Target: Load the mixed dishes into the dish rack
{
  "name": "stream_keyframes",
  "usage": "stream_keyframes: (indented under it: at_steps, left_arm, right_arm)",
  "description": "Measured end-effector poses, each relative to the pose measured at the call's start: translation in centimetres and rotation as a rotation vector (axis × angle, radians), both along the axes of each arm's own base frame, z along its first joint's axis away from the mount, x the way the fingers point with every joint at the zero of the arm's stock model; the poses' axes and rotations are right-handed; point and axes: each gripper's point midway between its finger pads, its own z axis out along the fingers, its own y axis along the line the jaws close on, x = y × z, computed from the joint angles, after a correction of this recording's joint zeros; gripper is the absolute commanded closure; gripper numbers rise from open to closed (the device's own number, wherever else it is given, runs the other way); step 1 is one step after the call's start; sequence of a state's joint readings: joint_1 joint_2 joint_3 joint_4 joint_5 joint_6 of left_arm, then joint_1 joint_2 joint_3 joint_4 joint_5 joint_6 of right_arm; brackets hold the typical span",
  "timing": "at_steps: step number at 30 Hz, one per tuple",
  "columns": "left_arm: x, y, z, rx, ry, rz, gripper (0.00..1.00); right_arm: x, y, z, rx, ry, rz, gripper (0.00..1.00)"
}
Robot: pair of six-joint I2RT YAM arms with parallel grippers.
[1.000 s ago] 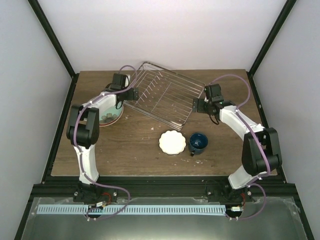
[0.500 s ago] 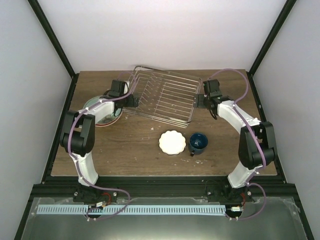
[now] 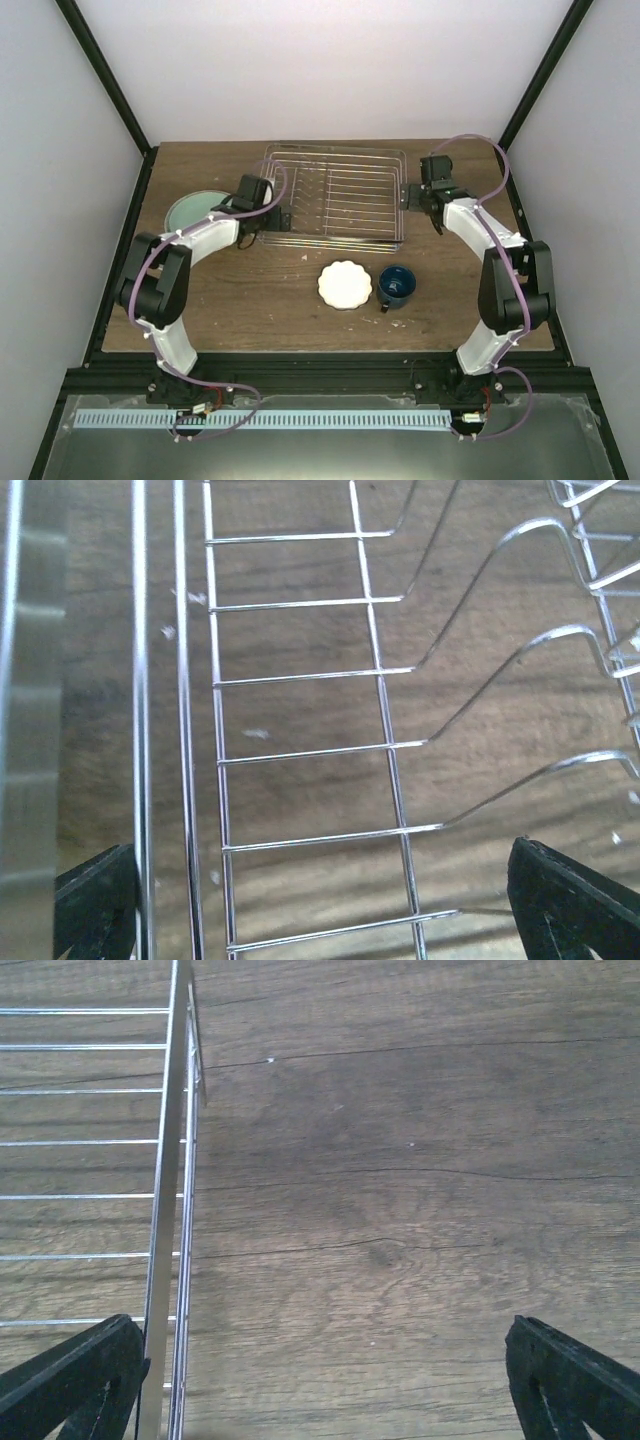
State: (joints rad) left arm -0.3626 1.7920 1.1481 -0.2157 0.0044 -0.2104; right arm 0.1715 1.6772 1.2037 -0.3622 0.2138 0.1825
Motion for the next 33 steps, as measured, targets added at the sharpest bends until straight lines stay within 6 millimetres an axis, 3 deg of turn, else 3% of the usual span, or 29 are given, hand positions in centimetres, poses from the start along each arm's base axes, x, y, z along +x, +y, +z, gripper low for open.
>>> stream_keyframes:
  at_steps: [6, 20, 27, 33]
  left_arm:
    - [-2.2, -1.5, -0.5, -0.011, 0.014, -0.002, 0.00]
    - [-3.2, -1.7, 0.2, -0.043, 0.004, 0.028, 0.00]
    - [-3.8, -0.8, 4.1, -0.042, -0.068, 0.052, 0.00]
    - [-4.1, 0.5, 8.5, -0.039, -0.159, 0.096, 0.00]
  right_arm:
    - [0.6, -0.9, 0.1, -0.013, -0.005, -0.015, 0.00]
    - [0.7, -1.2, 0.2, -0.024, -0.006, -0.009, 0.00]
    - [0.4, -0.9, 0.9, -0.008, -0.011, 0.005, 0.00]
    - [-0.2, -0.2, 4.1, 0.032, -0.077, 0.035, 0.00]
